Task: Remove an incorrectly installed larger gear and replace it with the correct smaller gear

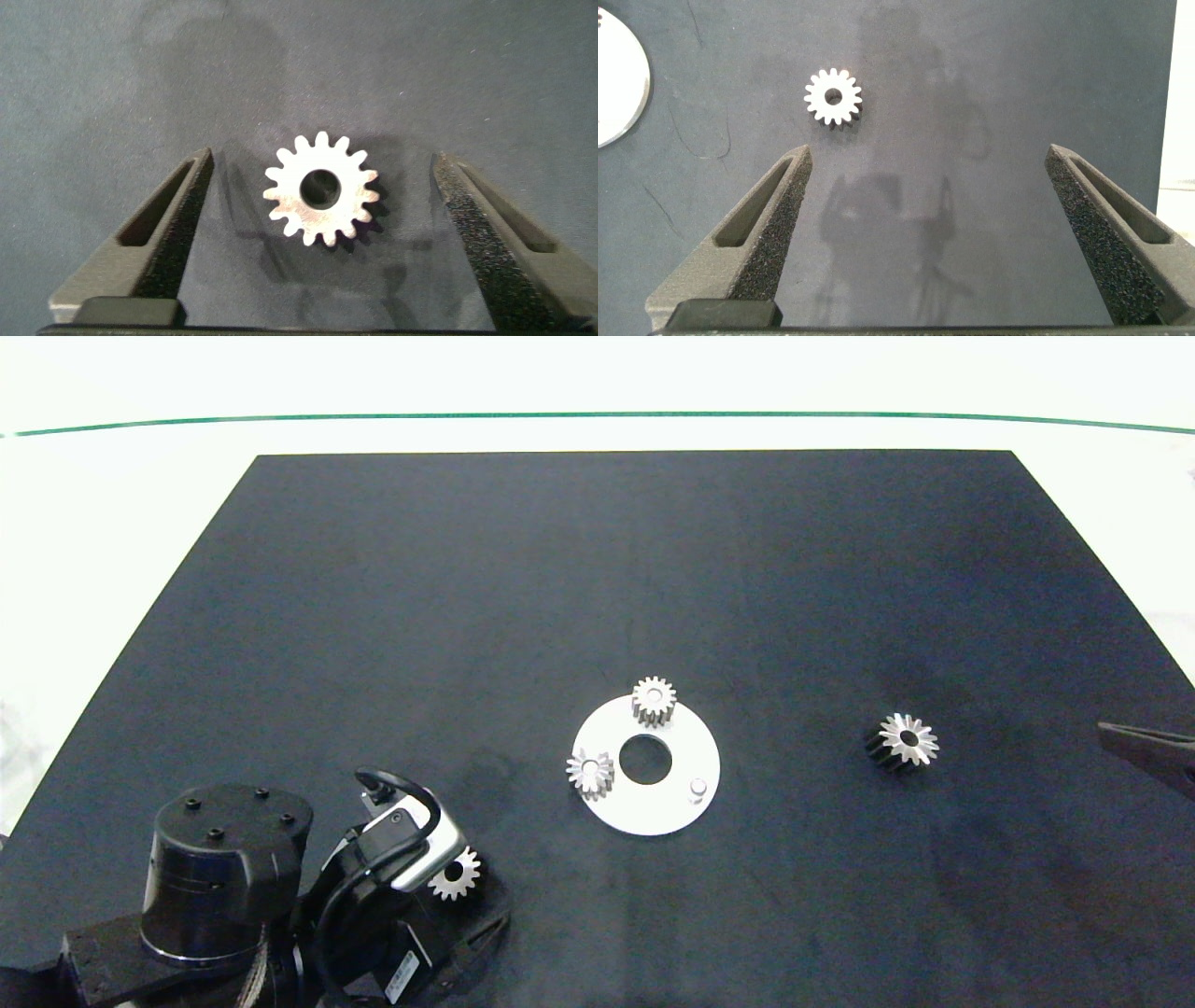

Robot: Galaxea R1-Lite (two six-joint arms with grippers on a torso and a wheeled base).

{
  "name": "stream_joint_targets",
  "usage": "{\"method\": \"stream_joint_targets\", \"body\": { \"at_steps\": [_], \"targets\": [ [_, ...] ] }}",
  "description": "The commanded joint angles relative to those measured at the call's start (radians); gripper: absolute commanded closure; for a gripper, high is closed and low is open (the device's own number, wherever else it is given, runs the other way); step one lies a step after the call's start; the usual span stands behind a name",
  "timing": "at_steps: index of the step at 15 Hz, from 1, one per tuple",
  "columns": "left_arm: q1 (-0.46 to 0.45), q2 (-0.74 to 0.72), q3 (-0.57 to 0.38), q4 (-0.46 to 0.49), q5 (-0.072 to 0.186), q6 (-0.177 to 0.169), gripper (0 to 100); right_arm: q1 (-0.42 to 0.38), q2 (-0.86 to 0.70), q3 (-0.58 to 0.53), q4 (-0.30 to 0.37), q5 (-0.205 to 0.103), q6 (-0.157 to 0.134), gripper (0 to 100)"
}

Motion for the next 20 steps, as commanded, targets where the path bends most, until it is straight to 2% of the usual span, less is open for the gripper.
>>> {"method": "stream_joint_targets", "body": {
  "at_steps": [1,20],
  "targets": [
    [0.001,0.001,0.000,-0.004,0.006,0.002,13,0.001,0.000,0.001,0.001,-0.002,0.000,0],
    [-0.016,0.005,0.007,-0.002,0.006,-0.010,50,0.001,-0.002,0.002,0.001,-0.002,-0.002,0]
  ]
}}
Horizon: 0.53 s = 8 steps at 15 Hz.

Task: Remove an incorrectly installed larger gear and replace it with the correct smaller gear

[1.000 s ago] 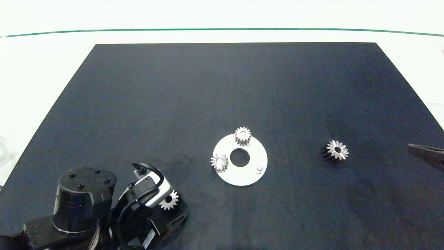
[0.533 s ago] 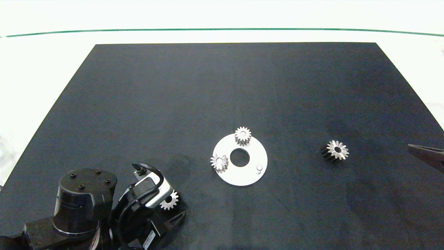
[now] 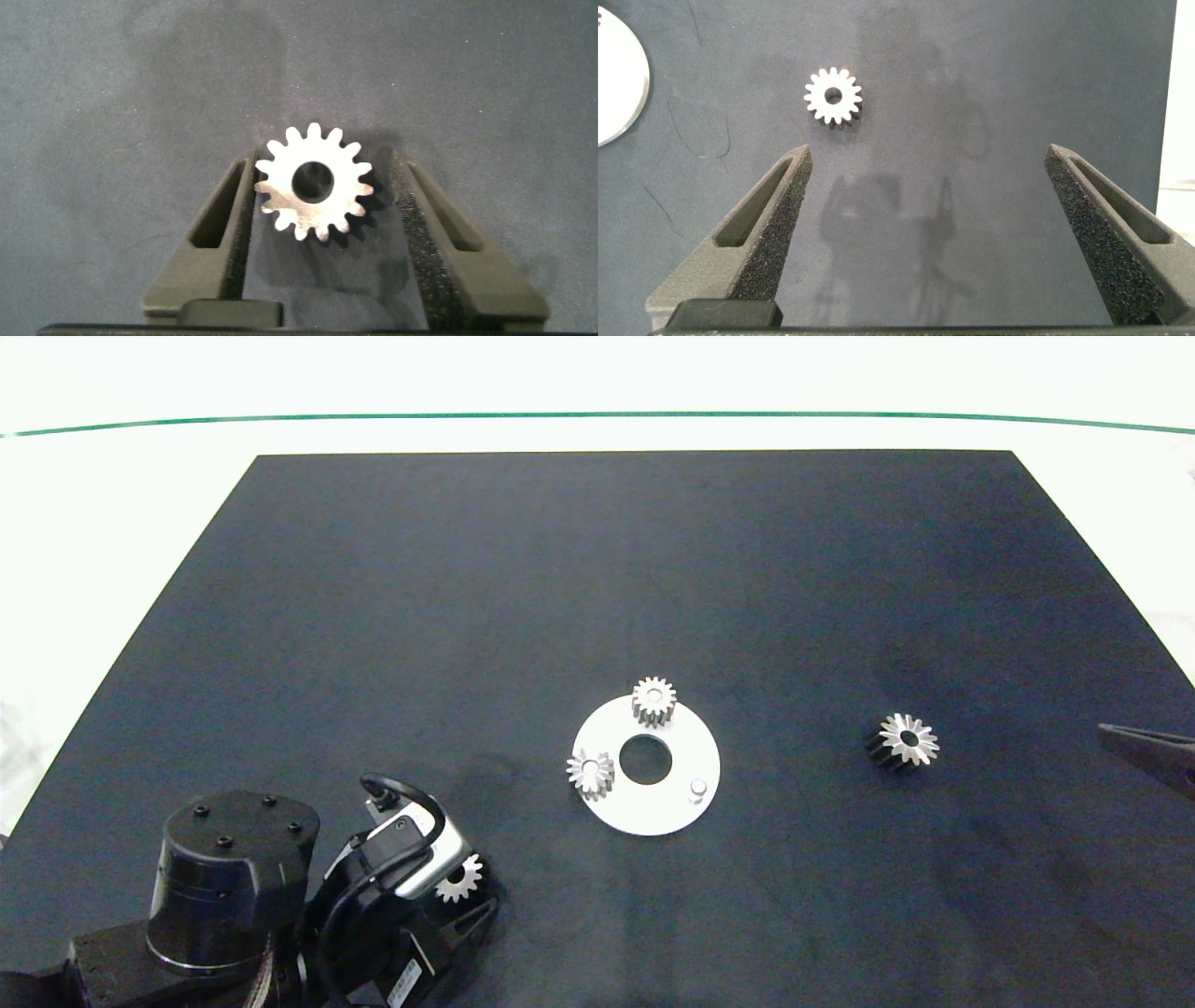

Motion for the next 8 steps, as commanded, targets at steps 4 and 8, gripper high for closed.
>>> {"method": "stream_joint_targets", "body": {
  "at_steps": [4,8],
  "targets": [
    [-0.004,0.011,0.000,-0.006,0.001,0.001,58,0.001,-0.005,0.000,0.002,-0.002,-0.001,0],
    [-0.004,0.011,0.003,-0.004,0.001,0.001,67,0.001,-0.007,0.000,0.002,-0.002,-0.001,0]
  ]
}}
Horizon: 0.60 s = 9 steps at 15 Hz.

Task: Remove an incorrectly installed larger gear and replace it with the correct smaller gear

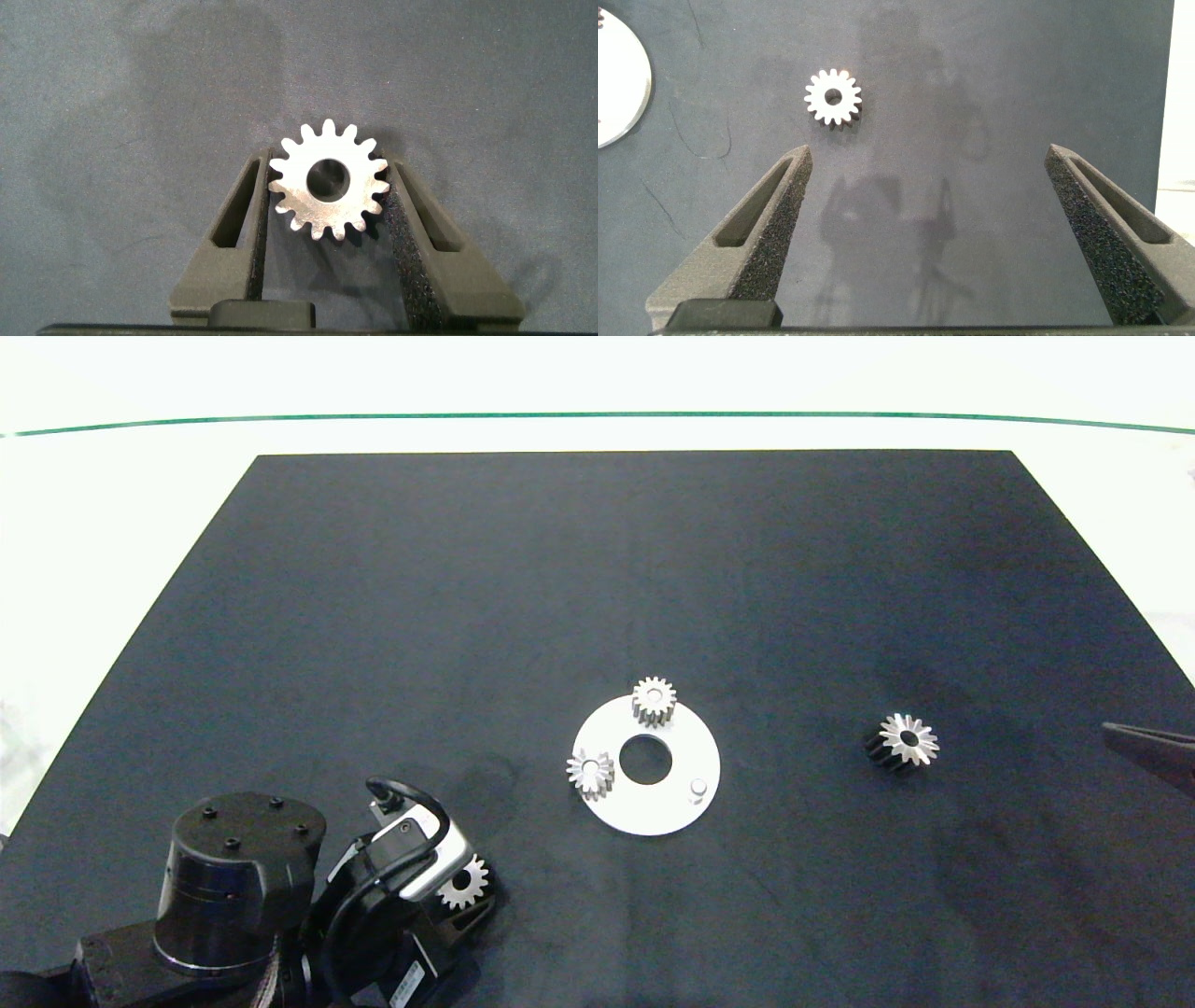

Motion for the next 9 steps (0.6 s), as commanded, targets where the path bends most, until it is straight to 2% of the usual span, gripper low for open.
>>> {"method": "stream_joint_targets", "body": {
  "at_steps": [1,6,9],
  "targets": [
    [0.000,0.001,0.001,-0.004,0.001,0.002,68,0.001,0.000,0.000,0.001,-0.002,-0.001,0],
    [0.000,-0.002,0.001,-0.002,0.002,0.002,78,0.002,0.000,0.000,0.001,-0.002,-0.001,0],
    [-0.017,-0.020,0.001,-0.001,0.005,0.002,78,0.002,0.000,0.001,0.001,-0.002,-0.001,0]
  ]
}}
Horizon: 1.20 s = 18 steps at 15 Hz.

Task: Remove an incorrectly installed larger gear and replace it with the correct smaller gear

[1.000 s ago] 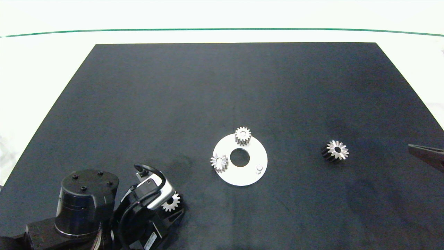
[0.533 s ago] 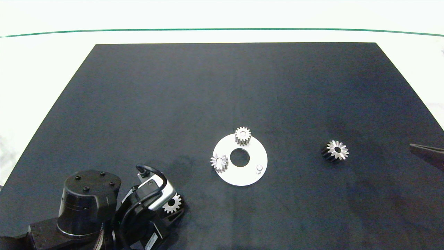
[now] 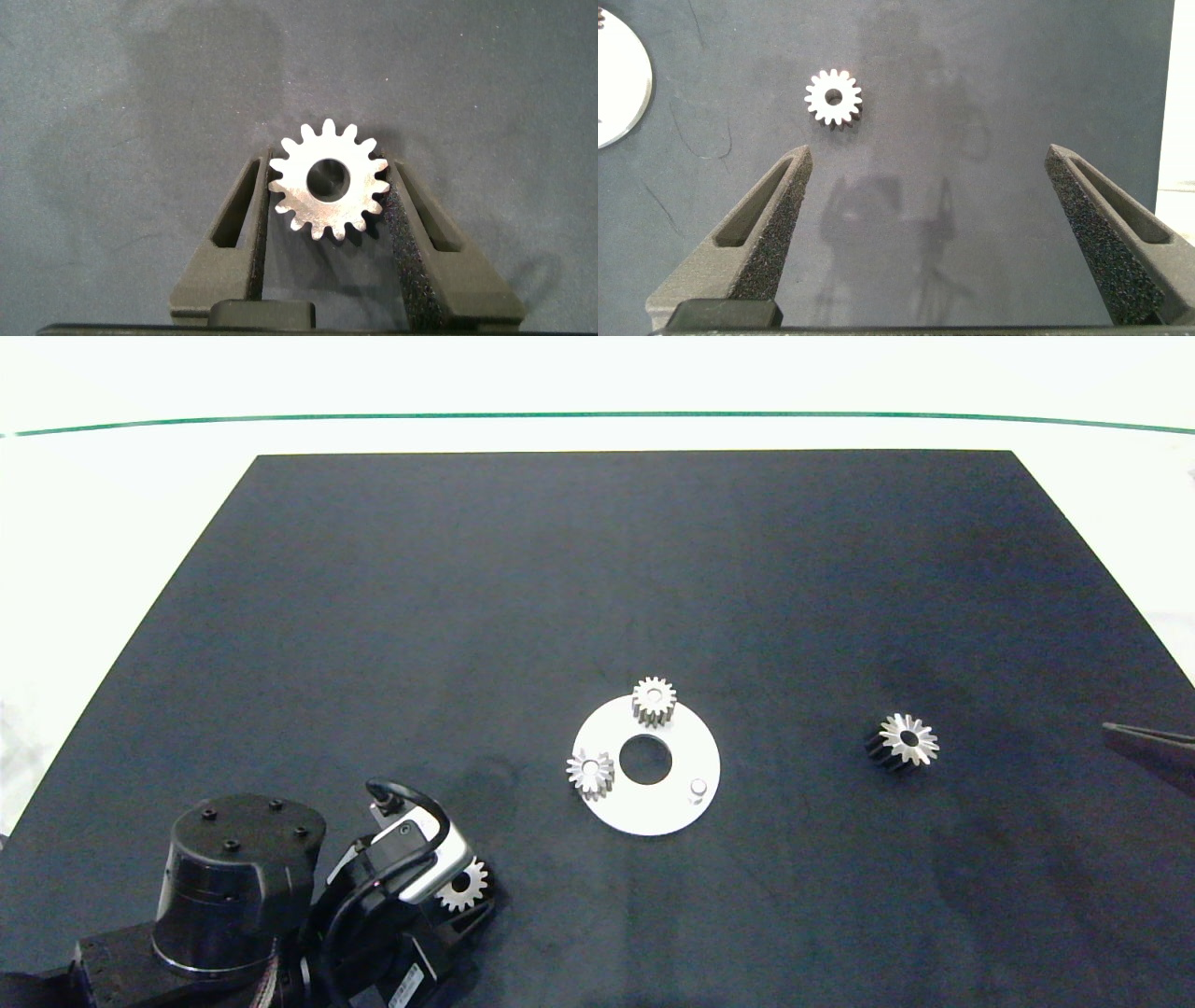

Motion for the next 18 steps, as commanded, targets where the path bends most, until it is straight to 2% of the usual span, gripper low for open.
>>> {"method": "stream_joint_targets", "body": {
  "at_steps": [1,5,7,9,12,13,15,18],
  "targets": [
    [-0.013,-0.028,0.000,-0.005,0.005,0.002,78,0.001,0.000,0.005,0.001,-0.002,-0.001,0],
    [-0.041,-0.074,-0.002,0.025,0.021,0.002,78,0.003,-0.003,0.005,0.001,-0.002,-0.001,0],
    [-0.064,-0.100,-0.011,0.055,0.043,0.002,78,0.006,-0.014,0.005,0.001,-0.002,-0.001,0],
    [-0.093,-0.117,-0.046,0.094,0.078,0.002,78,0.006,-0.026,0.003,0.001,-0.002,-0.001,0],
    [-0.115,-0.126,-0.106,0.169,0.107,0.002,78,0.003,-0.048,0.006,0.003,-0.002,0.029,0],
    [-0.115,-0.125,-0.127,0.176,0.118,0.002,78,-0.002,-0.066,0.009,0.009,-0.002,0.032,0],
    [-0.116,-0.126,-0.170,0.226,0.120,0.002,78,-0.020,-0.108,0.015,0.043,-0.002,0.036,0],
    [-0.142,-0.128,-0.353,0.410,0.121,0.004,78,-0.022,-0.134,0.049,0.047,-0.002,0.050,0]
  ]
}}
